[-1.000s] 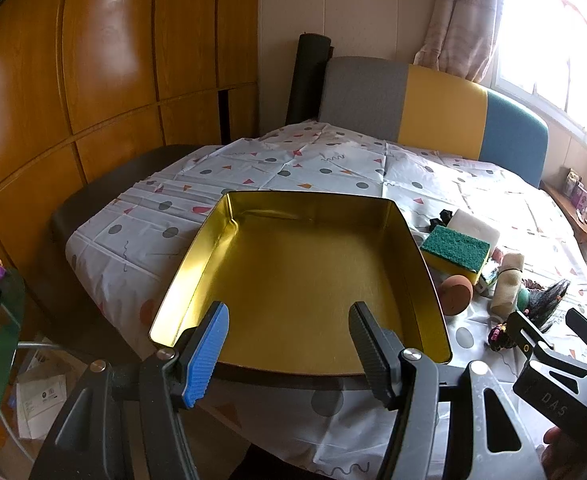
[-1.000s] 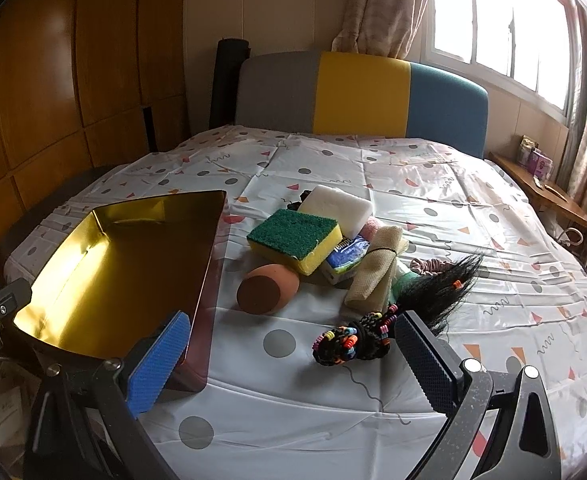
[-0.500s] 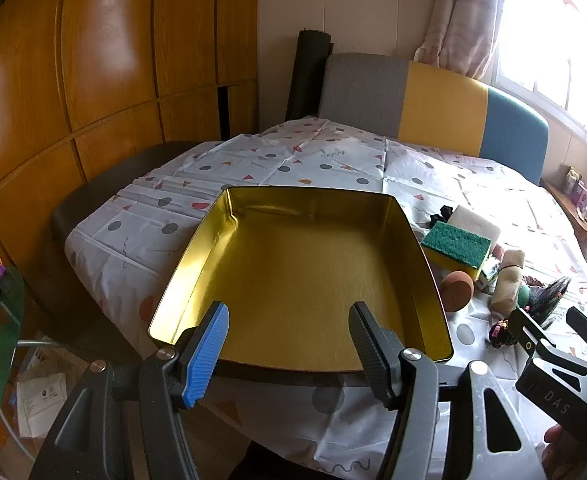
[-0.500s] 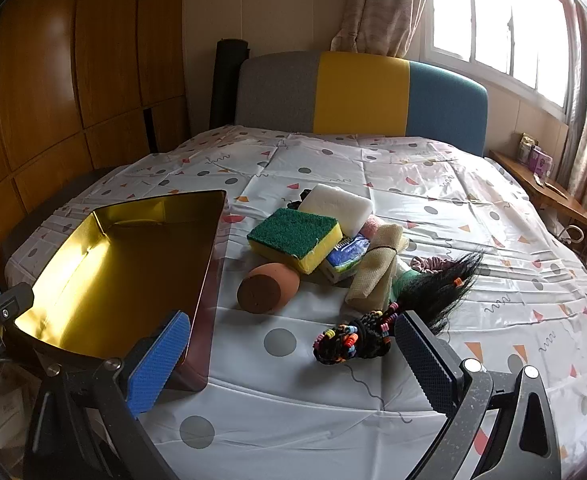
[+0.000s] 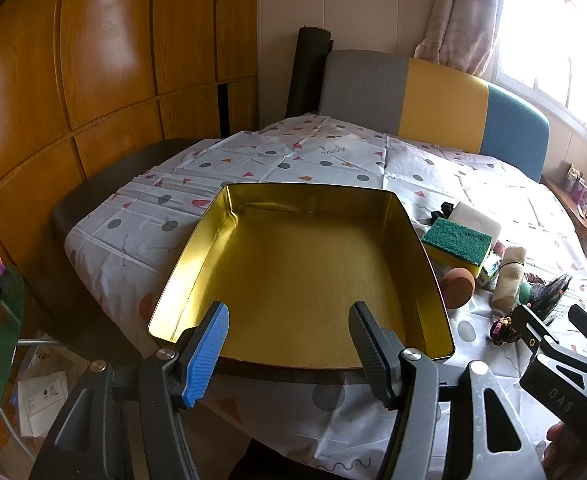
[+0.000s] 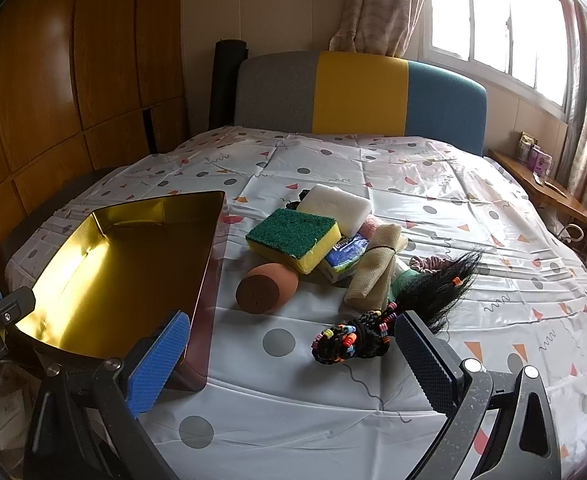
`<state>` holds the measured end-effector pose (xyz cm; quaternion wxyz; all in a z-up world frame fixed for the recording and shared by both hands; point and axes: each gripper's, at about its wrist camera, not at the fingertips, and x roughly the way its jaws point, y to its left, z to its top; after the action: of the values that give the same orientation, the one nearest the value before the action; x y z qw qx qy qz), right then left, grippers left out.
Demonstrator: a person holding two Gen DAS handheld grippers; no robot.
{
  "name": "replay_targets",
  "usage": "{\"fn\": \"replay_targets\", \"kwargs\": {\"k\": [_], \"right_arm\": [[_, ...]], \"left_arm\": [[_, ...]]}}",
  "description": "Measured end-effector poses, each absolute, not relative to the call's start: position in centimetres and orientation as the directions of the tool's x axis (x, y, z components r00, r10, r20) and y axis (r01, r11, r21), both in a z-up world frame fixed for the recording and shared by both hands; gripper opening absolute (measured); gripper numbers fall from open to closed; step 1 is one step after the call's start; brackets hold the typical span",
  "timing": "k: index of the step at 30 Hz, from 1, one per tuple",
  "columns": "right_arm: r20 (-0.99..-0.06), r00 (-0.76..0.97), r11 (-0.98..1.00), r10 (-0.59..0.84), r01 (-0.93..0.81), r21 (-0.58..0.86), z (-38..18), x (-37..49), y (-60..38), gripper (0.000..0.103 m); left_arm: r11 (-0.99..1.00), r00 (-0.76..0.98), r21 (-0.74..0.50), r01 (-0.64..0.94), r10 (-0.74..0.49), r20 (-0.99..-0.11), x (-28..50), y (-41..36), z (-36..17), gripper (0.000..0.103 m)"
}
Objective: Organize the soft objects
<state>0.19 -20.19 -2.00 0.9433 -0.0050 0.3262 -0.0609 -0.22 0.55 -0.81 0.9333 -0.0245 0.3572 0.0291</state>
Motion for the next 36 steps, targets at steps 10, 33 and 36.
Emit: {"fn": "replay_targets", "kwargs": {"k": [10, 33, 36], "right_arm": [[-0.614, 0.78, 0.993, -0.117, 0.113, -0.045, -1.9, 0.3, -20.4, 0.103], [-0.619, 0.757, 0.938, -0.21, 0.334, 0.091, -0.2, 2.3, -39.0, 0.103], [-0.642, 0.742, 0.917, -0.191, 0.368, 0.152, -1.6, 2.3, -41.5, 0.103]], "left_arm": [[0.998, 0.739, -0.02, -0.065, 0.034, -0.672, -0.2, 0.4, -0.9, 0.063], [0.921, 0.595, -0.068, 0.383, -0.303, -0.745, 3.4, -9.1, -0.8, 0.074], [0.898, 0.555, -0.05, 0.437, -0.313, -0.77, 4.7, -11.3, -1.2, 0.074]]}}
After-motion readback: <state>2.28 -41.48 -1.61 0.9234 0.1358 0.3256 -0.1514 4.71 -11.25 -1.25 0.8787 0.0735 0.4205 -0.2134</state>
